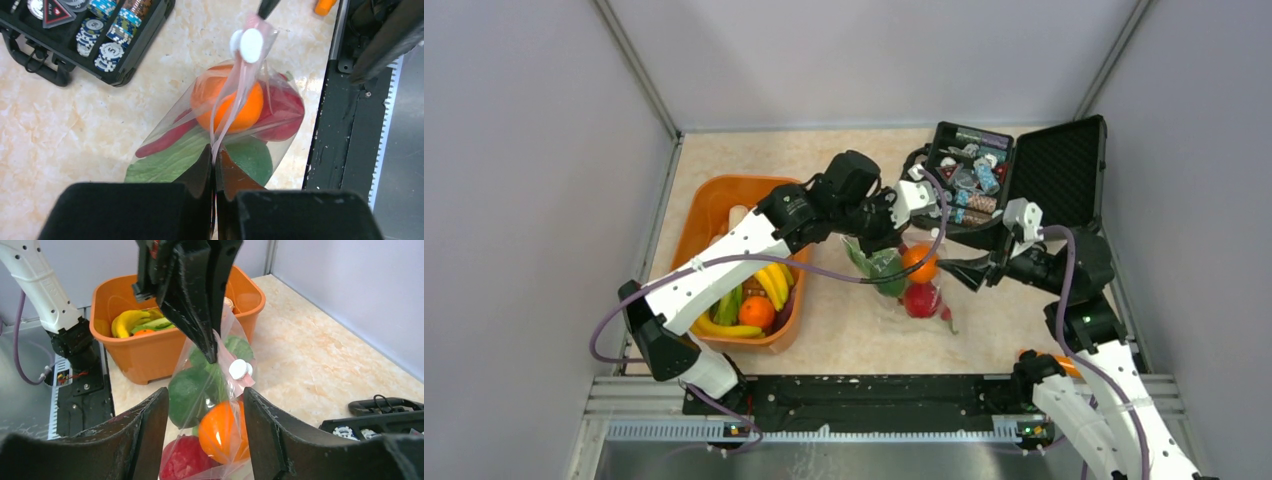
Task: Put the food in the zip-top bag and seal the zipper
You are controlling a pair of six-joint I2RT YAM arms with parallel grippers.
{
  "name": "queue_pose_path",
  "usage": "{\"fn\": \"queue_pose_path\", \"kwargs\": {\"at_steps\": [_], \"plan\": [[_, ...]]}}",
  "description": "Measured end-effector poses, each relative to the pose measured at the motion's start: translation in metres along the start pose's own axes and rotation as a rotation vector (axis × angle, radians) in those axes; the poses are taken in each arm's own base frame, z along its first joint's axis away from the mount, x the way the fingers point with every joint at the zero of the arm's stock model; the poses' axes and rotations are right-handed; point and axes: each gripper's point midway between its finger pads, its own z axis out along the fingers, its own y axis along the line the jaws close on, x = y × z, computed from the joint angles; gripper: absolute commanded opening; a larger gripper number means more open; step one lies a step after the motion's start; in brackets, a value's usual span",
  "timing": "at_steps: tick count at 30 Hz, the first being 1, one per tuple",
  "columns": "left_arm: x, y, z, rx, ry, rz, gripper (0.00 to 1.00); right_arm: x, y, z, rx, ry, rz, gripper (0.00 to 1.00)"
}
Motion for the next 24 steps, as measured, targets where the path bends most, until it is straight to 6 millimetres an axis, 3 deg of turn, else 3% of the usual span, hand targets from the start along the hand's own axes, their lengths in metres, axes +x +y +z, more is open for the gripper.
{"fn": "queue_pose_path", "kwargs": {"at_steps": [8,24], "plan": [[-0.012,-0.006,-0.007,-0.047,-0.03,0.009,0.0,0.004,-0.015,0.013,0.01,-0.002,0.062,0.58],[-0.011,-0.011,-0.004,-0.057,-0.019,0.017,0.0,0.034,-0.038,0.034,-0.016,0.054,0.152,0.63]]}}
